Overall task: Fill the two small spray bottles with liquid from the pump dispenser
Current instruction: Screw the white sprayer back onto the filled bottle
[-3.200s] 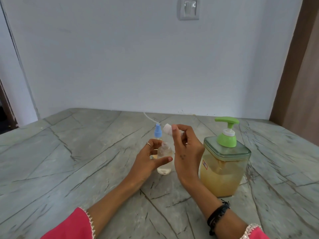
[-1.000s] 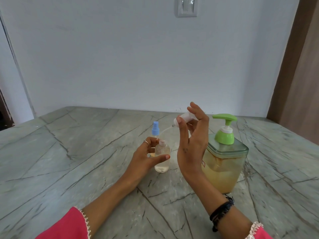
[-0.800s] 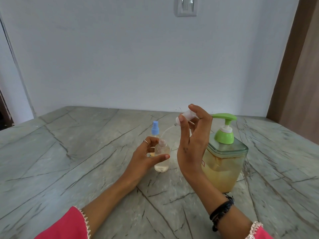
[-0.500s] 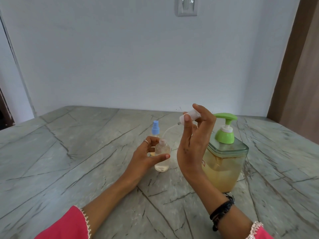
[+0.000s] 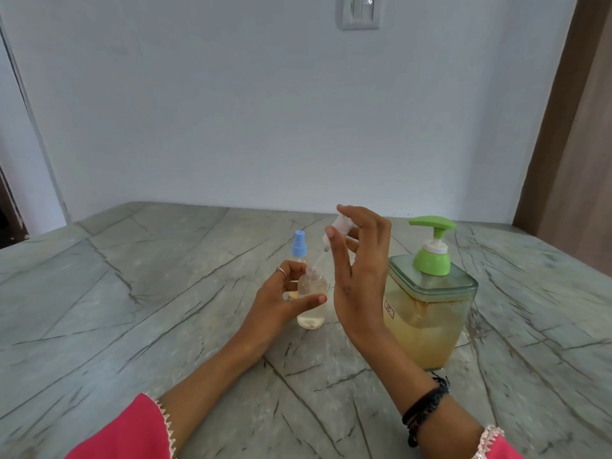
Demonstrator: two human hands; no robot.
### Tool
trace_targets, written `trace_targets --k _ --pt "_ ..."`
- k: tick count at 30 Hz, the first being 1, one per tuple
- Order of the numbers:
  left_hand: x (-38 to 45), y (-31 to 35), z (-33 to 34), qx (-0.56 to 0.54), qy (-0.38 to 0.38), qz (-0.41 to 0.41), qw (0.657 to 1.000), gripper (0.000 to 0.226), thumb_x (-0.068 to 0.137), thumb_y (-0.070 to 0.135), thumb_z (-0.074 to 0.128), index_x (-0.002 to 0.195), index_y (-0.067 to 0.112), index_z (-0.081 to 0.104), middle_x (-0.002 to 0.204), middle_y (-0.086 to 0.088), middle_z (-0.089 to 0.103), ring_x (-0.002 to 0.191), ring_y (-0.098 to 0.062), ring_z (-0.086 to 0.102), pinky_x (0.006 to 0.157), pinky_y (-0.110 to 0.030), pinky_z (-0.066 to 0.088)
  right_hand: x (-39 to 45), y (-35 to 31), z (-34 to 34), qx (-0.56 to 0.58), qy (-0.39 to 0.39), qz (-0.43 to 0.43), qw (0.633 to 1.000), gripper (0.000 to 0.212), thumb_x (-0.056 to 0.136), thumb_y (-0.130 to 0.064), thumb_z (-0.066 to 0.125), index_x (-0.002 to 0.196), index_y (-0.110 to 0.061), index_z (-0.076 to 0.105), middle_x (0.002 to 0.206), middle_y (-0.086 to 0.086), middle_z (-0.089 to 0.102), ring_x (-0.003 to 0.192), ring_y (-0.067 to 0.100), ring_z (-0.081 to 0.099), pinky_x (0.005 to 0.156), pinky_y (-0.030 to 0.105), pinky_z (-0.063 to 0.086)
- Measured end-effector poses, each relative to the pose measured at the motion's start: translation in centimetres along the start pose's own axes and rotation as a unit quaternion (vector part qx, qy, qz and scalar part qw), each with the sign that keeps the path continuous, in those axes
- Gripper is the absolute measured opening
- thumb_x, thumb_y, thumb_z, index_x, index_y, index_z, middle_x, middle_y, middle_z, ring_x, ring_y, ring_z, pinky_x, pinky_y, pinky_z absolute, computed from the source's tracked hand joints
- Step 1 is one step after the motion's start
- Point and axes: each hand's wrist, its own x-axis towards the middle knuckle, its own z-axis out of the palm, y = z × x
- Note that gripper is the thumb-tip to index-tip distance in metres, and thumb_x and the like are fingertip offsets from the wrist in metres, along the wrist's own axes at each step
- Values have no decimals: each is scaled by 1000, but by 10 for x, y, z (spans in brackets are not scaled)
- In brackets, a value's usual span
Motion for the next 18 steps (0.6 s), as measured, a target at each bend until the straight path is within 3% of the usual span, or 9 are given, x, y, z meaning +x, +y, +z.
trace_targets --k 7,13,18 --pt "-1 2 2 -12 2 -3 1000 48 63 36 76 106 24 56 107 8 65 102 -9 60 87 -24 46 -1 -1 -1 19 -71 65 995 26 97 -16 52 109 -39 47 113 -18 39 96 -13 49 80 1 39" --pt "-1 2 2 -8 2 -8 1000 43 71 25 76 109 22 55 109 7 64 103 -9 59 89 -25 46 -1 -1 -1 22 -87 98 991 21 98 -17 51 112 -34 50 111 -19 40 100 3 52 79 2 39" --pt "-1 2 1 -3 1 -6 1000 43 72 25 75 110 21 55 110 6 64 103 -10 59 88 -23 46 2 -3 -1 43 -122 116 985 26 99 -13 47 114 -34 50 108 -16 41 91 -3 52 79 1 39"
